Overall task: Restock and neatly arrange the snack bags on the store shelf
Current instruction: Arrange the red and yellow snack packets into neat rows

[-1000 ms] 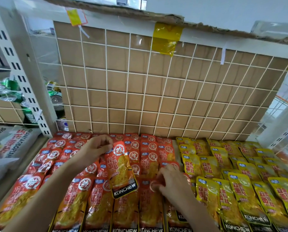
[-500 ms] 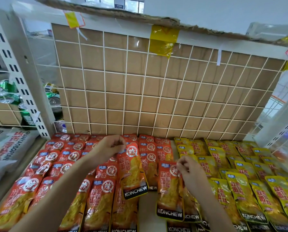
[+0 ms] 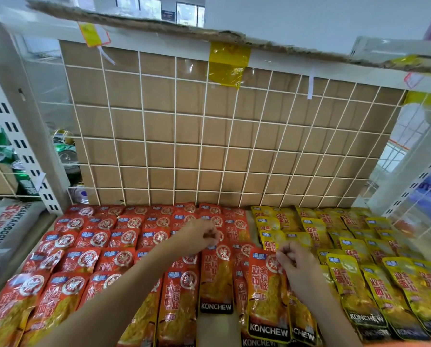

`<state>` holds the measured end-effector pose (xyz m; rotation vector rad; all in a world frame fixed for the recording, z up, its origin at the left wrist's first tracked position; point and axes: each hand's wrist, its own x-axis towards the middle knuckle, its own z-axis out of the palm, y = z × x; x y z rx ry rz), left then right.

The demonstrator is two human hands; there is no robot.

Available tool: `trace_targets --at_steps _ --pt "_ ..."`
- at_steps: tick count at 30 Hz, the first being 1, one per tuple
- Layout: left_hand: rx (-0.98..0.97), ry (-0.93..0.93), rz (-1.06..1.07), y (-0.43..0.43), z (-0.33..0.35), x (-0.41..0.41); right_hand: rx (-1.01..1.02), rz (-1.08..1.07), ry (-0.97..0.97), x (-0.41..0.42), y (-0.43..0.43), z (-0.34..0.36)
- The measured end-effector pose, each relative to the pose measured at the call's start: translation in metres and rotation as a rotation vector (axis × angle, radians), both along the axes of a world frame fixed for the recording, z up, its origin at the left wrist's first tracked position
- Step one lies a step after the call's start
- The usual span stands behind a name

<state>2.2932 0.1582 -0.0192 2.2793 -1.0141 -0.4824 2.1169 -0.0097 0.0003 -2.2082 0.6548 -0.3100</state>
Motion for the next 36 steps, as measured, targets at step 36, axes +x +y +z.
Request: trace_targets --at_steps 36 --pt "-0.180 -0.296 0.136 0.038 -0.005 -0.025 -0.338 0.214 0.085 0.038 0.070 -0.035"
